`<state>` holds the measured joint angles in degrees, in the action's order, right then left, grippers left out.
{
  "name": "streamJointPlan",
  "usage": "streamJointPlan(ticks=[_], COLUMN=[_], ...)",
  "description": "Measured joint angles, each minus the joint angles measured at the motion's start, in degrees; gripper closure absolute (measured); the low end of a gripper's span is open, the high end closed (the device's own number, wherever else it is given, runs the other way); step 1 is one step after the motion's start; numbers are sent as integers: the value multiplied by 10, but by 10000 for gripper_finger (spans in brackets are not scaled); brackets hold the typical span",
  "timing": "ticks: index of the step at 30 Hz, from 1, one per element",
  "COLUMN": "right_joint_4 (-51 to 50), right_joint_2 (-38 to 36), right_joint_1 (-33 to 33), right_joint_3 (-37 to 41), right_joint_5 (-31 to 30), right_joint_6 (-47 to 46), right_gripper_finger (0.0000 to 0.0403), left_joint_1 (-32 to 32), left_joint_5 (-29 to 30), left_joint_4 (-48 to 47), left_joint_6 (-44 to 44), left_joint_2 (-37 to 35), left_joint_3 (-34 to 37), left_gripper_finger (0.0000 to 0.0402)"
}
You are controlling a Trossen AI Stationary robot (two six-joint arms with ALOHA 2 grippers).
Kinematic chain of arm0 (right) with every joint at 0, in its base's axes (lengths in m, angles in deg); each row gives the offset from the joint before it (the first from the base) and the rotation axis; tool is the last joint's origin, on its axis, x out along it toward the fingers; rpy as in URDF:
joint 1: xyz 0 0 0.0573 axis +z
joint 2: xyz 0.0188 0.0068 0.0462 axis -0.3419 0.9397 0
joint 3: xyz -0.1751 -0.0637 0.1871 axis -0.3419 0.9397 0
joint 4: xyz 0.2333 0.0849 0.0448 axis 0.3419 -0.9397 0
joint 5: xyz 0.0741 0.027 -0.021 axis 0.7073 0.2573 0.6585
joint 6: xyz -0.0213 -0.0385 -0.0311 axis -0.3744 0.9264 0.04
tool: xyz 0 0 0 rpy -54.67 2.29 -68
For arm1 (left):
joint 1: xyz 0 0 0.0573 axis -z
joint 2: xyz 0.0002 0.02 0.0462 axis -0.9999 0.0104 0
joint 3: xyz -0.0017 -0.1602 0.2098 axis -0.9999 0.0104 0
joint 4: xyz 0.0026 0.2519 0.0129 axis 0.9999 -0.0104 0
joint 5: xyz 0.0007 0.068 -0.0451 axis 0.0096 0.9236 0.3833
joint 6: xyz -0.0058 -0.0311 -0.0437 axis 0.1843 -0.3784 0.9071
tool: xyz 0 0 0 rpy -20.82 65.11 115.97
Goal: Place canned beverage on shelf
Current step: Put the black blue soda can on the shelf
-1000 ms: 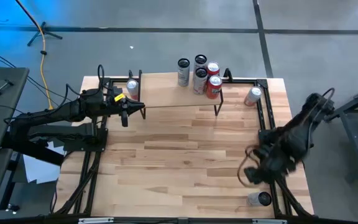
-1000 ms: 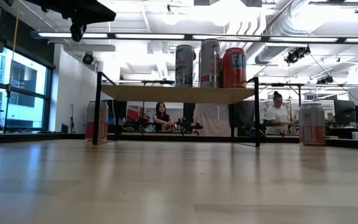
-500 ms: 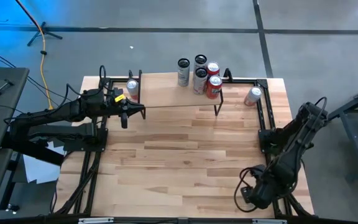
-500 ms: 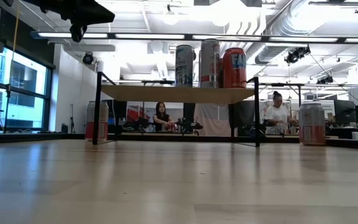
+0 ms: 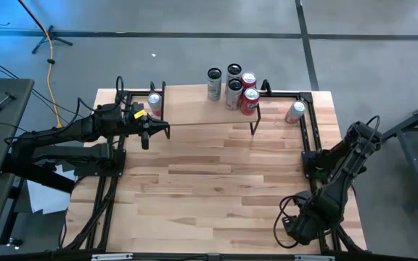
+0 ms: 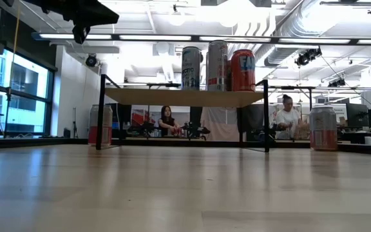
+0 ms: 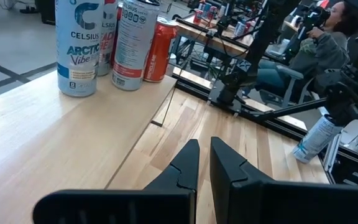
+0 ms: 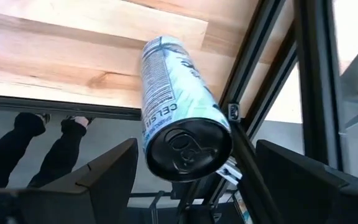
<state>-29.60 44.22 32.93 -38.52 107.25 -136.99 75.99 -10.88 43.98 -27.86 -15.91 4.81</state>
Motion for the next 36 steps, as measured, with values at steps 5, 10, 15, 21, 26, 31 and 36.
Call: streamJointPlan(ticks=[5, 10, 15, 21, 26, 31, 36], right_joint_4=[47, 56, 83, 147, 141, 144, 149], right_joint_2=[0, 0, 0, 0, 0, 0, 0], right_joint_1=[1, 4, 4, 4, 4, 4, 4], right_joint_3=[31, 50, 68, 106, 109, 109, 109], right_joint_5=[15, 22, 26, 31, 24, 24, 42], right_joint_6=[1, 4, 4, 0, 5, 7, 32], right_gripper_finger=[91, 91, 91, 91, 91, 97, 146], left_joint_1=[0, 0, 0, 0, 0, 0, 0], left_joint_5=[-14, -15, -15, -14, -14, -14, -14], left_joint_4=[0, 0, 0, 0, 0, 0, 0], left_joint_6=[0, 0, 0, 0, 0, 0, 0], left_joint_2=[0, 0, 0, 0, 0, 0, 0], left_joint_3=[0, 0, 0, 0, 0, 0, 0], left_gripper_finger=[401, 401, 401, 401, 401, 401, 401])
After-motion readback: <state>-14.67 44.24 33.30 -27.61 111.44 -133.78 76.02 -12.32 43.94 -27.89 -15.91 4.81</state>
